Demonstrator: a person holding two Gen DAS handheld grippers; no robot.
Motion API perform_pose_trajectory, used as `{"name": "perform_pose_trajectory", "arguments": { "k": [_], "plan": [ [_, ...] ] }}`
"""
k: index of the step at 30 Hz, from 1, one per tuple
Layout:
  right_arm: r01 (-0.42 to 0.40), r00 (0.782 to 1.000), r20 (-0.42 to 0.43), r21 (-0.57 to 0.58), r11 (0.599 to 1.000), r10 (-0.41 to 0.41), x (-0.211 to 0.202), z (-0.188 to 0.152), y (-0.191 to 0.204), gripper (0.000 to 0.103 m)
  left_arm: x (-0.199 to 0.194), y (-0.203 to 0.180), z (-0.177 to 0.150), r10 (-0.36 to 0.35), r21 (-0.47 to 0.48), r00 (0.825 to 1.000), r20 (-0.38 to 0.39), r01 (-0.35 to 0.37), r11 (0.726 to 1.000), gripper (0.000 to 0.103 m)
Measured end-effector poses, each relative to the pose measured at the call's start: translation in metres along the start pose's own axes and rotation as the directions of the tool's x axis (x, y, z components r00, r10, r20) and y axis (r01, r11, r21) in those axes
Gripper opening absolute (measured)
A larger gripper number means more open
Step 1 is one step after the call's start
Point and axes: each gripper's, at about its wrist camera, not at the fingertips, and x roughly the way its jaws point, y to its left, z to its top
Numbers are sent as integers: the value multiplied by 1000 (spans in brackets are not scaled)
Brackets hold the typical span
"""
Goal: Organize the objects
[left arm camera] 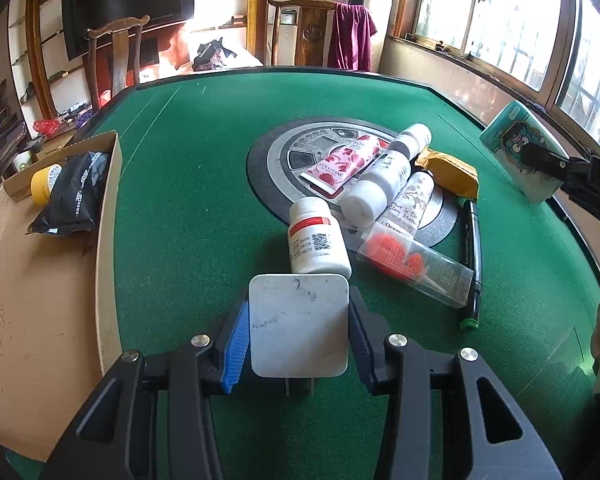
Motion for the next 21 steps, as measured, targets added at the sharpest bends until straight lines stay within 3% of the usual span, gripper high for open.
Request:
{"name": "perform_pose_trajectory", "arguments": {
  "k": [7,14,16,18,20,21],
  "plan": [
    [-24,999,-35,-4,1000,24,11,-5,8,12,4,-2,-1,18,21,1000,-10,-17,1000,44],
    [-25,998,-62,-8,1000,25,17,-9,8,13,17,-4,-5,30,41,997,-70,-27,999,44],
    [-26,998,-61,-13,1000,25,17,-9,10,12,17,-6,-6,50,55,996,-70,-46,997,52],
    [-25,998,-62,-14,1000,24,17,-9,10,12,16,-6,-8,55,66,996,-71,-51,997,52],
    [-22,998,-66,-16,1000,21,18,-9,10,12,15,-5,-9,52,63,996,-73,-48,997,50],
    [-21,998,-67,-15,1000,20,19,-9,10,13,13,-5,-10,48,68,996,-72,-43,997,44]
  ]
}}
